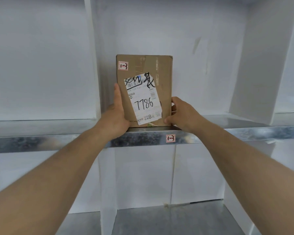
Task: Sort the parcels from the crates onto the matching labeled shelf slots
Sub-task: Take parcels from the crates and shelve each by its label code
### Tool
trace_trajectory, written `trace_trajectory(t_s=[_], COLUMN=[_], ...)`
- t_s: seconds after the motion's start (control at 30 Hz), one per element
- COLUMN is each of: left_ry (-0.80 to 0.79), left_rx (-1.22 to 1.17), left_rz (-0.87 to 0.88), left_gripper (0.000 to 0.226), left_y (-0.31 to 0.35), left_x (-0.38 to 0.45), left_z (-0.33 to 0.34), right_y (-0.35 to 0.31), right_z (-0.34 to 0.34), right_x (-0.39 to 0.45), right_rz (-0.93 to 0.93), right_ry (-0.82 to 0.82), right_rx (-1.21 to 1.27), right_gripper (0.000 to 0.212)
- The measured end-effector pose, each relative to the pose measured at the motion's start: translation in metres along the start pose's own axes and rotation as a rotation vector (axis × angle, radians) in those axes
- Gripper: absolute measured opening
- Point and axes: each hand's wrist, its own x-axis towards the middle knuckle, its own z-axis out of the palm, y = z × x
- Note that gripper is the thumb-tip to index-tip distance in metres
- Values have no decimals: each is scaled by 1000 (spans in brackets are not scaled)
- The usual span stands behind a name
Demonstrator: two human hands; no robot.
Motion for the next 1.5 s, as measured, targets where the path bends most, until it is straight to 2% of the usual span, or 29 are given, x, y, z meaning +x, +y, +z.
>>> trace_trajectory(t_s=[0.43,0.6,0.7,0.83,1.0,1.1,1.17,1.27,1.37,1.5], left_ry=[32,71,139,233,345,361,332,283,229,225], left_rx=[1,-18,107,252,381,433,474,541,566,586], left_rz=[-74,-131,-84,57,127,90,32,-79,-199,-385], left_gripper=[107,107,94,61,37,33,31,30,44,50], left_y=[5,8,16,22,0,-30,-52,-80,-106,-141], left_x=[3,-6,-22,-60,-127,-172,-204,-246,-283,-333], left_z=[6,3,2,2,14,29,38,42,36,20], right_y=[5,7,4,-1,-2,6,10,7,-3,-27], right_z=[3,-2,-4,9,58,101,131,173,212,266], right_x=[10,2,-14,-50,-108,-140,-160,-188,-214,-248], right_rz=[-8,21,-66,-276,-534,-616,-638,-660,-667,-699], right_ry=[-5,102,247,398,475,424,359,257,134,3], right_rx=[-30,-39,-200,-338,-402,-451,-453,-440,-407,-331], right_gripper=[68,73,58,24,10,13,5,5,19,44])
